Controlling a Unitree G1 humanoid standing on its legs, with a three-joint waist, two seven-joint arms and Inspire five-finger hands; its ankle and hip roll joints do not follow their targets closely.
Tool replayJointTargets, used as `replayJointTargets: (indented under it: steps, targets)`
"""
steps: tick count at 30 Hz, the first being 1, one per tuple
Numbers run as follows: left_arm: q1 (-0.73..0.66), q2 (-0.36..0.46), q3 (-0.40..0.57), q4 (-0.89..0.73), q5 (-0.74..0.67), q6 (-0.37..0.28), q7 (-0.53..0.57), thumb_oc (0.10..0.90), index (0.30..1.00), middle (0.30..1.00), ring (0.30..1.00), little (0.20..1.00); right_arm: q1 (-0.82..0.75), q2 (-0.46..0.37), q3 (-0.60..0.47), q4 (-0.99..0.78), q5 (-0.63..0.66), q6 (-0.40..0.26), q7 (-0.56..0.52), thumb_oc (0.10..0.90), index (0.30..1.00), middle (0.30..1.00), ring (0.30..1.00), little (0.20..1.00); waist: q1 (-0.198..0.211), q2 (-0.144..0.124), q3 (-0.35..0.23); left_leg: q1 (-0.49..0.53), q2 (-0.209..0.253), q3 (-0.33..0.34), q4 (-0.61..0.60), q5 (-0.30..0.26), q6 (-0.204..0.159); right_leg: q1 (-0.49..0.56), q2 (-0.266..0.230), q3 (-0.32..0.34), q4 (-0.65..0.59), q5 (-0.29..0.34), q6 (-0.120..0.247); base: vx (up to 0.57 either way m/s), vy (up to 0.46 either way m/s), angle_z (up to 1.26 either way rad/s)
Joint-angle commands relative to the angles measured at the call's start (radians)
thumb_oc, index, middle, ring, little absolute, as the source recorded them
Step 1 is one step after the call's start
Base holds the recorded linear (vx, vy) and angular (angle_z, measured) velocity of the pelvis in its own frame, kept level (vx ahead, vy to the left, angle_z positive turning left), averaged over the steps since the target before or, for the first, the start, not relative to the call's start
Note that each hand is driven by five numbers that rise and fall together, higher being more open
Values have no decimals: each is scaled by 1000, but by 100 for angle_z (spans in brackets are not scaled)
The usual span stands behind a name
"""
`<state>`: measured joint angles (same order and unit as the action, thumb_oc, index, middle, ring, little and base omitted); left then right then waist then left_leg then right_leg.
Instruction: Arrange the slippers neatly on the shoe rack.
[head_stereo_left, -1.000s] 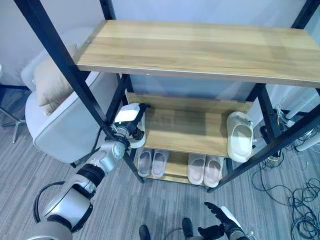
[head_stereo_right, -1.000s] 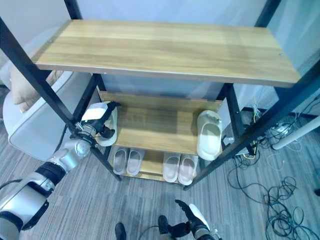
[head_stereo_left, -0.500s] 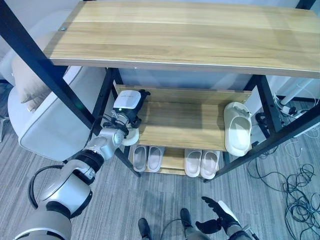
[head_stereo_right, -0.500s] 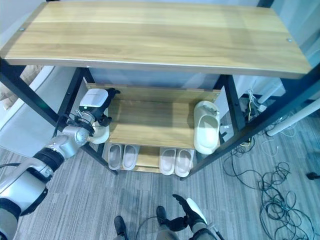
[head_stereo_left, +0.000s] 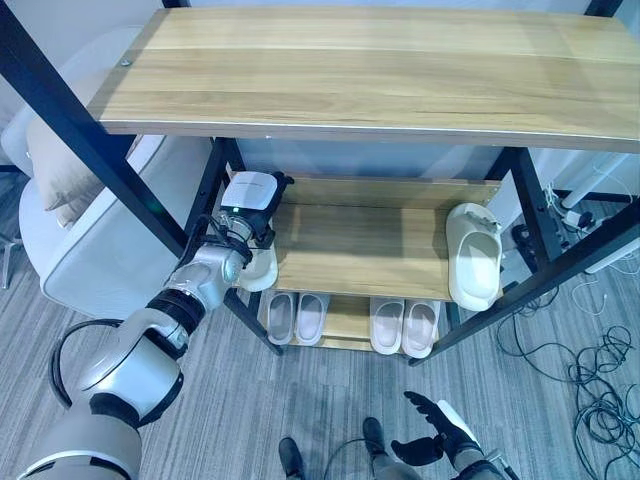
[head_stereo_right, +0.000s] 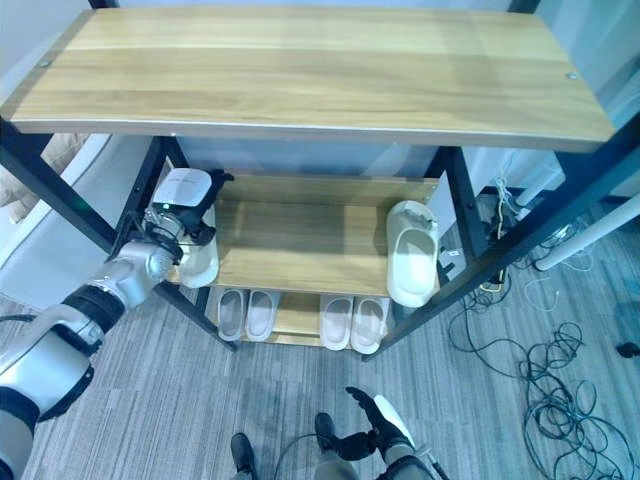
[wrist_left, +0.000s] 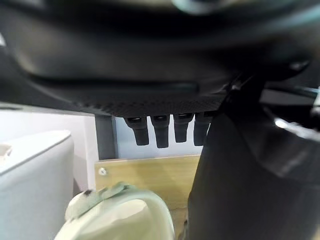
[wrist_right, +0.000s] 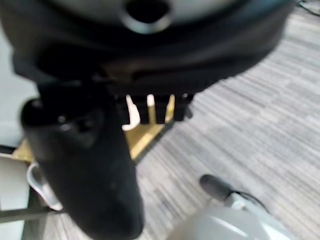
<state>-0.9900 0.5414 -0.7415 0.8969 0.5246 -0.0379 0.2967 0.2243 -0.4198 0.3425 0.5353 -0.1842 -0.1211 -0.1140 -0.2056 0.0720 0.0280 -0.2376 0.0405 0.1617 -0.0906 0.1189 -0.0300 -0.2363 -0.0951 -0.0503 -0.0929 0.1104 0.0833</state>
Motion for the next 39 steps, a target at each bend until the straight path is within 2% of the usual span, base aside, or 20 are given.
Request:
replayJointTargets:
  steps: [1, 15, 19, 27, 30, 39]
  targets:
    - [-207, 51, 19, 64, 47, -4, 53, 800, 900, 900, 900, 900, 49, -61, -58, -66, 42, -60, -3, 800, 900, 900, 900, 900, 18, 12, -47, -33, -13, -56, 3, -79, -36, -54, -28, -46, 6, -74, 91, 0, 0, 0]
    - [-223, 49, -15, 115, 77, 11, 7, 800, 900, 900, 900, 900, 42, -62, -52, -52, 57, -49, 13, 800, 900, 900, 900, 900, 25, 5, -42, -28, -10, -59, 3, -79, -37, -48, -26, -47, 6, -75, 89, 0, 0, 0]
    - [-236, 53, -17, 69, 72, -1, 23, 800, 900, 900, 900, 900, 45, -65, -49, -53, 56, -52, 12, 800, 900, 900, 900, 900, 26, 5, -41, -28, -10, -63, 3, -79, -37, -47, -25, -52, 6, -75, 88, 0, 0, 0]
    - [-231, 63, -20, 2, 80, -1, -11, 800, 900, 900, 900, 900, 47, -62, -54, -48, 63, -43, 24, 800, 900, 900, 900, 900, 33, 5, -31, -19, -9, -70, 3, -78, -37, -33, -24, -59, 6, -82, 85, 0, 0, 0]
    - [-236, 64, -13, -53, 106, 4, -9, 800, 900, 900, 900, 900, 32, -65, -44, 11, 46, -46, 7, 800, 900, 900, 900, 900, 42, 6, -30, -16, -11, -75, 3, -78, -37, -27, -23, -67, 6, -85, 85, 8, -1, 2]
    - [-257, 41, -50, -29, 134, 6, -22, 800, 900, 900, 900, 900, 16, -58, -39, 4, 34, -35, -8, 800, 900, 900, 900, 900, 46, 11, -36, -21, -10, -82, 3, -79, -35, -29, -22, -70, 6, -88, 85, 2, 5, 2]
